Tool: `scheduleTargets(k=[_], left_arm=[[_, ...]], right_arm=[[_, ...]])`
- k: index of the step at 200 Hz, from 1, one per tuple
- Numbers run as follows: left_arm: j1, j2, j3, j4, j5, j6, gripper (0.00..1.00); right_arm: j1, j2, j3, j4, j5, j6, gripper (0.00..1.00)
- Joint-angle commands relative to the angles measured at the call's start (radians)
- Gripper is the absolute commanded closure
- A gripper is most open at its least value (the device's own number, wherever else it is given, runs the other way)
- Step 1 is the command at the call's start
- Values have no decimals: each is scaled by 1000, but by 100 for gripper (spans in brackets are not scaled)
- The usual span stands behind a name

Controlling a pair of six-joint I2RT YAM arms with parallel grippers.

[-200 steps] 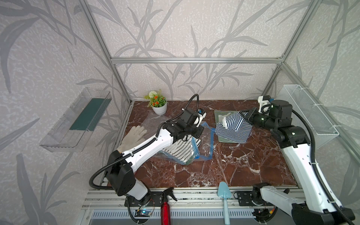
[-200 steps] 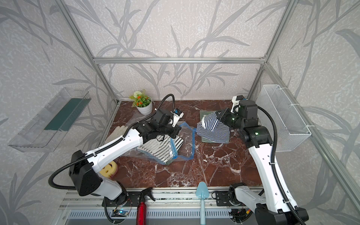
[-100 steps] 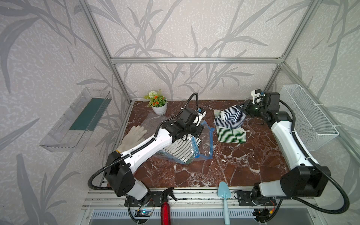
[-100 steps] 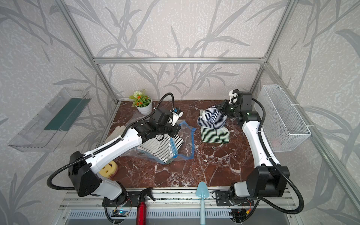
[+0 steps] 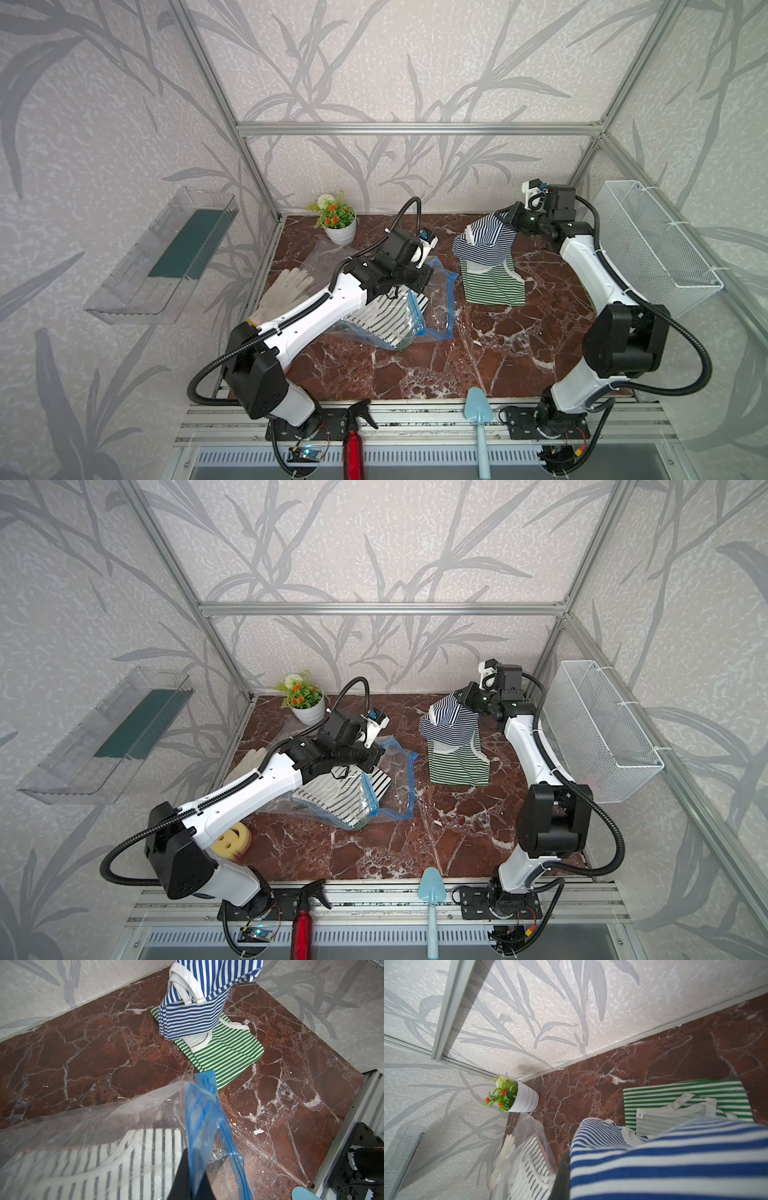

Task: Take the tank top out of the vacuum bag
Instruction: Place the tank top on the tank top.

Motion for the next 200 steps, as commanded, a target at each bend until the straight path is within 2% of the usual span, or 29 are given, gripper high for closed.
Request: scheduleTargets(k=[1, 88, 158, 183, 200], left_arm=[[12, 11, 41, -9, 5, 3, 100], [52, 70, 61, -15, 59, -14, 100], [77, 100, 72, -15, 102, -26, 100], [80, 99, 71, -11, 115, -28, 100], [81, 101, 74, -15, 121, -30, 100]], right_arm=[[-13, 47, 71, 80, -17, -45, 100], [-42, 257, 267, 166, -11, -113, 100], [-47, 400, 480, 102, -52, -170, 100], [-47, 393, 478, 65, -45, -212, 100], [-50, 360, 404, 93, -36, -212, 100]])
